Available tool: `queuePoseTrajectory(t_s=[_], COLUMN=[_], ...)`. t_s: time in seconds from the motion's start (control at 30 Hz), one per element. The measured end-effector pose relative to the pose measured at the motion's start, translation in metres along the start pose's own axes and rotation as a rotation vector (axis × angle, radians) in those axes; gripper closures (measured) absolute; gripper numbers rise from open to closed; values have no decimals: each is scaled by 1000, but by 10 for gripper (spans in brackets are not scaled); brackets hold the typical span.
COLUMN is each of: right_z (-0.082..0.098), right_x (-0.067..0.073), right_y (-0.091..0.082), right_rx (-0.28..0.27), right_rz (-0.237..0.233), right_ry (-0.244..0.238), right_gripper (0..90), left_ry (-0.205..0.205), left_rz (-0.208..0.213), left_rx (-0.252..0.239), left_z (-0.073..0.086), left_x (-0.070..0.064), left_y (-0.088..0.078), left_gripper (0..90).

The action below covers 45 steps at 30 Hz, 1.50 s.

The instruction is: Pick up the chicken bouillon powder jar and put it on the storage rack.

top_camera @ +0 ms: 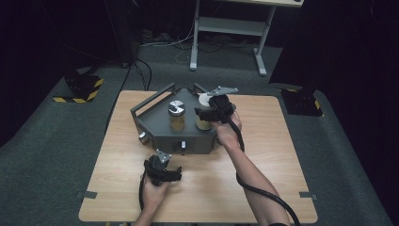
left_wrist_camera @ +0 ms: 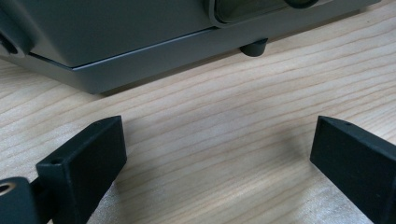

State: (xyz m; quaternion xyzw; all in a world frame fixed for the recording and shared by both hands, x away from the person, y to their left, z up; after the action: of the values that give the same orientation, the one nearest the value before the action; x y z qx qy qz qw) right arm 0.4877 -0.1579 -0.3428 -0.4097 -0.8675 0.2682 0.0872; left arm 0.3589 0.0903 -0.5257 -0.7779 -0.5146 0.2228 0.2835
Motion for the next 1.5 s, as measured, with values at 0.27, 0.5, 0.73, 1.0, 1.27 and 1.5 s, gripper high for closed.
queuePoseTrajectory(t_s=[0.27, 0.5, 0.73, 1.0, 1.27, 1.5], right_z=[1, 8, 11, 22, 41, 60], right_x=[0, -8, -9, -13, -21, -28], right_y=[0, 0, -10, -25, -45, -61], right_rx=[3, -3, -40, -70, -80, -94], right_rz=[-4, -51, -23, -30, -31, -30], right_ry=[5, 60, 64, 54, 55, 62], right_gripper=[334, 171, 65, 54, 68, 72], left_ry=[6, 5, 1, 4, 9, 13], left_rz=[-5, -6, -6, -9, -12, -19], left_rx=[2, 3, 0, 2, 5, 8], left_z=[0, 0, 0, 0, 0, -1], left_x=[-1, -1, -1, -1, -2, -3], left_y=[0, 0, 0, 0, 0, 1], left_gripper=[36, 37, 40, 40, 41, 41])
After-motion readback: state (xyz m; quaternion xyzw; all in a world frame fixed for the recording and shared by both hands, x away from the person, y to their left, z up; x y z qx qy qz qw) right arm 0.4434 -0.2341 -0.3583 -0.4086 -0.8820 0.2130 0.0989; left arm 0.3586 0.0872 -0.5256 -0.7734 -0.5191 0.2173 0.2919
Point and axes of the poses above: each handheld gripper's, and its own axes: y roughly forward along the jaws, z roughly out of its underside, x roughly to its left, the point moved 10 cm from there along y, roughly forward along the jaws, and after that the axes turned 2 degrees about z, right-handed, at the moved point
